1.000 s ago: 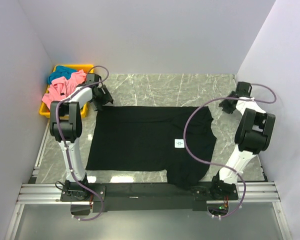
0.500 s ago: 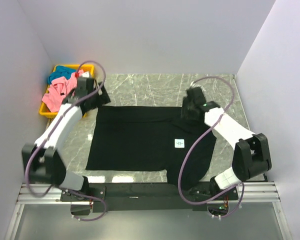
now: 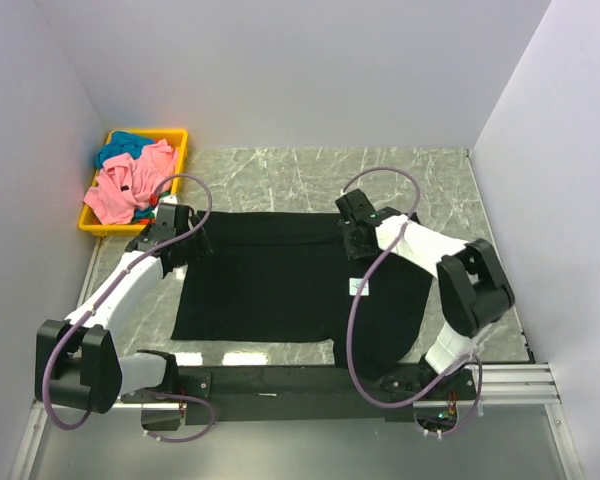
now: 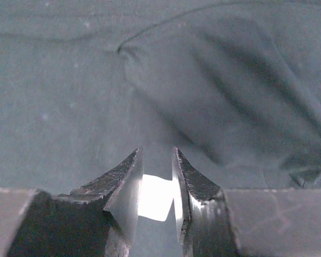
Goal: Fold and stack the t-shirts
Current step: Fold the tshirt
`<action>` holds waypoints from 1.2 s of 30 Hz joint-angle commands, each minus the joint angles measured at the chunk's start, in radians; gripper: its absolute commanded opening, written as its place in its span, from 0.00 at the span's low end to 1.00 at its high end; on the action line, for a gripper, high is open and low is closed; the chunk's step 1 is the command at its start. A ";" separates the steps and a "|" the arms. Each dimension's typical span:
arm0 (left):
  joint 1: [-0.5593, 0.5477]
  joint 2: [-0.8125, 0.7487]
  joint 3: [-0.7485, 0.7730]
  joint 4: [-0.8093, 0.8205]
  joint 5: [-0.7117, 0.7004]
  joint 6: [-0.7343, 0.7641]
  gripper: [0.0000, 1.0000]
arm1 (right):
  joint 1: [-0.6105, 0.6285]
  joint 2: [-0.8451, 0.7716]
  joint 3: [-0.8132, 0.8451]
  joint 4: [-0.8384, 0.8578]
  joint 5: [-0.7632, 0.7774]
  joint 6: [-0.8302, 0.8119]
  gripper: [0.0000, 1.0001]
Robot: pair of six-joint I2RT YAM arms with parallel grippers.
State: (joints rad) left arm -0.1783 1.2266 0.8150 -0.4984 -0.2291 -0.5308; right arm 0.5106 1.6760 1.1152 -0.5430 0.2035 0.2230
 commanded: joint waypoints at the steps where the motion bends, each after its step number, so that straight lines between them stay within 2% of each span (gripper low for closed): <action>1: -0.004 -0.004 0.019 0.072 -0.027 0.026 0.80 | 0.000 0.045 0.080 0.003 0.034 -0.042 0.35; 11: -0.004 0.001 0.018 0.070 -0.044 0.035 0.79 | 0.000 0.181 0.156 -0.017 0.069 -0.070 0.33; 21: -0.004 0.013 0.023 0.067 -0.046 0.038 0.79 | -0.001 0.241 0.187 -0.035 0.125 -0.096 0.34; 28: -0.004 0.019 0.023 0.067 -0.041 0.041 0.79 | -0.014 0.232 0.190 -0.032 0.160 -0.105 0.22; 32: -0.004 0.022 0.023 0.067 -0.039 0.041 0.79 | -0.020 0.225 0.196 -0.037 0.151 -0.103 0.02; 36: -0.004 0.027 0.023 0.067 -0.035 0.043 0.79 | -0.018 0.189 0.209 -0.070 0.080 -0.093 0.00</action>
State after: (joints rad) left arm -0.1787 1.2522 0.8150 -0.4656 -0.2600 -0.5083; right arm 0.4988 1.9114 1.2793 -0.5816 0.3088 0.1284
